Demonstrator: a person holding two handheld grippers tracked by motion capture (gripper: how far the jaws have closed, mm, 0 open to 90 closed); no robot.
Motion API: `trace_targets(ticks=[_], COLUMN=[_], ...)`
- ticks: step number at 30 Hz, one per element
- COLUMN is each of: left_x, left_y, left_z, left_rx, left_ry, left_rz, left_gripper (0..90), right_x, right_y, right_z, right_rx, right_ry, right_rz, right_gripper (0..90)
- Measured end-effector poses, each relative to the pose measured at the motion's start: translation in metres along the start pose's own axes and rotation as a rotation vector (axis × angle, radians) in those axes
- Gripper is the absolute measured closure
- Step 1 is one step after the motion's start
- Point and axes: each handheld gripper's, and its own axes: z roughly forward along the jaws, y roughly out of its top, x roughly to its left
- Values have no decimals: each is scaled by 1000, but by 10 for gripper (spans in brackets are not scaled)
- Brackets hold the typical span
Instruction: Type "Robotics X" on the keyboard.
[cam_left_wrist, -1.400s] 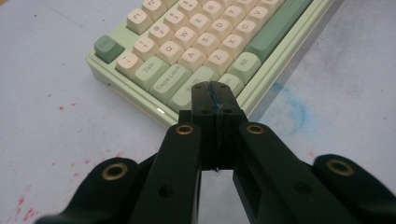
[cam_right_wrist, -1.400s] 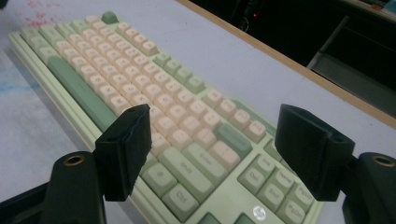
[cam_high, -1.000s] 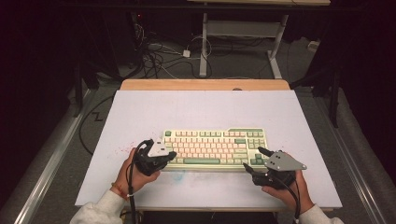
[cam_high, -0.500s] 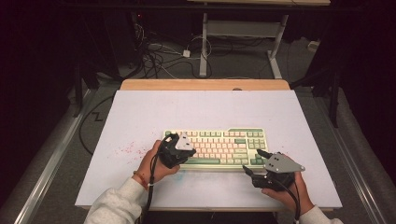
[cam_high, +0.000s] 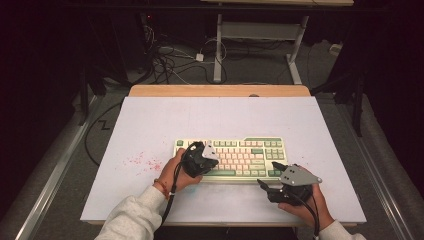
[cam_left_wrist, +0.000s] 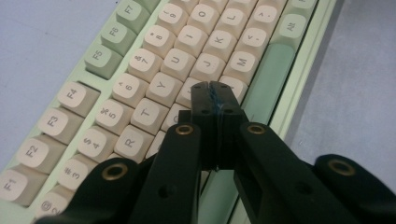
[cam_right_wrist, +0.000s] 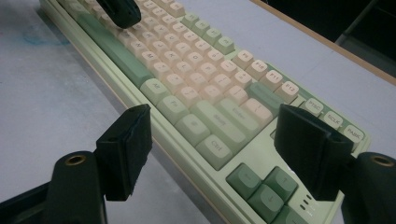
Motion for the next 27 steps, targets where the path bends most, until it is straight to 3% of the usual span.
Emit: trace_targets(ticks=[16, 27], left_x=[-4, -2], left_y=[2, 0], left_z=[7, -7], left_rx=[24, -38], left_ry=[6, 36], left_rz=[22, 20], left_gripper=[874, 849], right_x=[0, -1], right_y=[-1, -1], right_z=[2, 0], right_rx=[22, 17], right_ry=[-8, -14], right_rz=[-16, -14], right_gripper=[285, 287])
